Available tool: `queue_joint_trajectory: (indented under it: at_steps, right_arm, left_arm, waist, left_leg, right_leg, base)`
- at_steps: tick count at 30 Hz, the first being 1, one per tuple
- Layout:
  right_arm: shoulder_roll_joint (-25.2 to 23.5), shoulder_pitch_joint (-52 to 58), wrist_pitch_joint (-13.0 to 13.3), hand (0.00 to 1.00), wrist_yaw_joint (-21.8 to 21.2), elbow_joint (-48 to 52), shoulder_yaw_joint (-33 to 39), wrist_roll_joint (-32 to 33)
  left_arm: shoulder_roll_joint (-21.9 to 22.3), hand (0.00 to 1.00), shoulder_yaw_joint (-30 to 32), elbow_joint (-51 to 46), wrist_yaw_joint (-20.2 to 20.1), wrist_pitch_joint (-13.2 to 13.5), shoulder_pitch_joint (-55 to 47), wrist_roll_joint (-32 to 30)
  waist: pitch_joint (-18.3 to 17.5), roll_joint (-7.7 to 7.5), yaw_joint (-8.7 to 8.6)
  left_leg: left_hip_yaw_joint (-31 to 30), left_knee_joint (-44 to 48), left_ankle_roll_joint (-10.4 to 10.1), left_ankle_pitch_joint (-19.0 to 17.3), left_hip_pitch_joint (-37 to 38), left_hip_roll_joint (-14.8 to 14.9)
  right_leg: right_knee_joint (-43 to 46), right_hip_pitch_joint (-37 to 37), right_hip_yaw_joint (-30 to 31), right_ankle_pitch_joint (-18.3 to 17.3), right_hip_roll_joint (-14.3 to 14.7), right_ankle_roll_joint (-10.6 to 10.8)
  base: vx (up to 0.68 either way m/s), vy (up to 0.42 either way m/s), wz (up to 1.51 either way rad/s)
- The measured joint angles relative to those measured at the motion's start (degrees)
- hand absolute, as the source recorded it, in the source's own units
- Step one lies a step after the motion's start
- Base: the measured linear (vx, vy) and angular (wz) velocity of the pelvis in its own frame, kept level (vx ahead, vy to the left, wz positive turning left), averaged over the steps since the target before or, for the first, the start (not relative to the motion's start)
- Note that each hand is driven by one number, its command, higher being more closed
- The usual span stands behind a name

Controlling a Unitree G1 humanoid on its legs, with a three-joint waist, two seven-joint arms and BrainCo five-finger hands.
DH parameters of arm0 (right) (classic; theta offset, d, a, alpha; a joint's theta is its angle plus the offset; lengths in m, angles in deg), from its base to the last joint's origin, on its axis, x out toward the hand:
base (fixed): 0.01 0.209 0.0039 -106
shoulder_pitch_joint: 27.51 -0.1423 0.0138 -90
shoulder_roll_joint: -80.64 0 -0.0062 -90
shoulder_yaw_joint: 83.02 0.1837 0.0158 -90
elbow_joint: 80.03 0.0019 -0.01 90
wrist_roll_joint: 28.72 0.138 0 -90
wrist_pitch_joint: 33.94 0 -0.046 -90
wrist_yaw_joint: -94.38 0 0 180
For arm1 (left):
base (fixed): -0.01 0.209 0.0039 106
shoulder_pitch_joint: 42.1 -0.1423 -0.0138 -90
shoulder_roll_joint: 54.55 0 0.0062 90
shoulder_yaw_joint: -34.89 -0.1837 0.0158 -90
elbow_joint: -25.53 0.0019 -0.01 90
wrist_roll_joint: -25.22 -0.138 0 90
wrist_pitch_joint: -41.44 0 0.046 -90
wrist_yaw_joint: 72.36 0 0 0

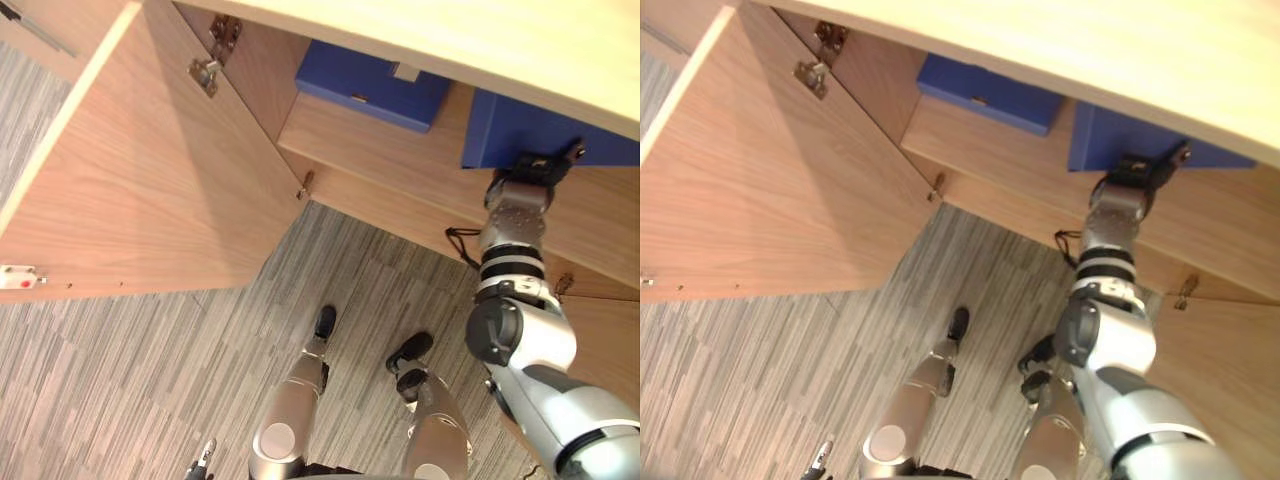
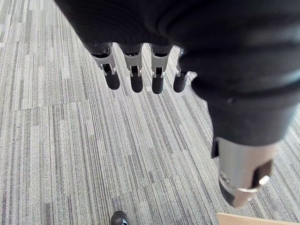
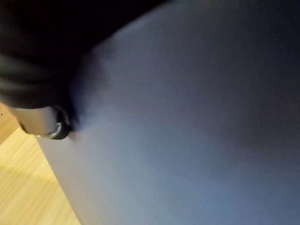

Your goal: Walk over to the cabinet, pick up the folder, carry it to the office cabinet, place the folder inside the office cabinet, then close the office cabinet door

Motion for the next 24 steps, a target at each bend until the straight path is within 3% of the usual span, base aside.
queue_joint_trajectory:
  at_steps: [9, 19, 24]
  right_arm:
    - [2.49, -1.38, 2.1, 1.0, 2.33, 1.38, -0.86, 0.59]
    - [5.63, -5.93, 3.15, 1.0, 5.49, 1.38, -5.58, 0.68]
    - [5.68, -6.93, 5.07, 1.0, 6.92, 1.88, -5.71, 0.59]
  left_arm:
    - [-0.07, 0.0, -4.6, -4.55, 0.58, 0.22, 0.0, 1.03]
    - [-0.15, 0.0, -6.15, -5.51, 2.45, -0.05, -0.02, 1.22]
    - [-0.08, 0.0, -6.25, -5.53, 3.57, -0.23, -0.01, 1.22]
  waist:
    - [1.02, 1.61, 0.47]
    - [1.75, 3.44, 1.21]
    - [1.7, 3.52, 1.33]
  left_leg:
    - [-2.0, -2.37, -0.61, 2.04, -2.24, -1.76]
    - [-1.88, -4.07, -1.14, 4.31, -5.85, -1.61]
    - [-1.37, -6.77, -1.39, 5.75, -5.82, -1.47]
  right_leg:
    - [5.91, -4.31, -1.3, -3.32, -4.0, -0.36]
    - [8.16, -9.75, -0.6, -3.74, -4.61, -1.14]
    - [8.7, -11.61, 0.18, -3.79, -4.76, -1.27]
  base:
    - [0.03, -0.07, 0.17]
    - [-0.02, -0.077, 0.01]
    - [0.0, -0.072, -0.03]
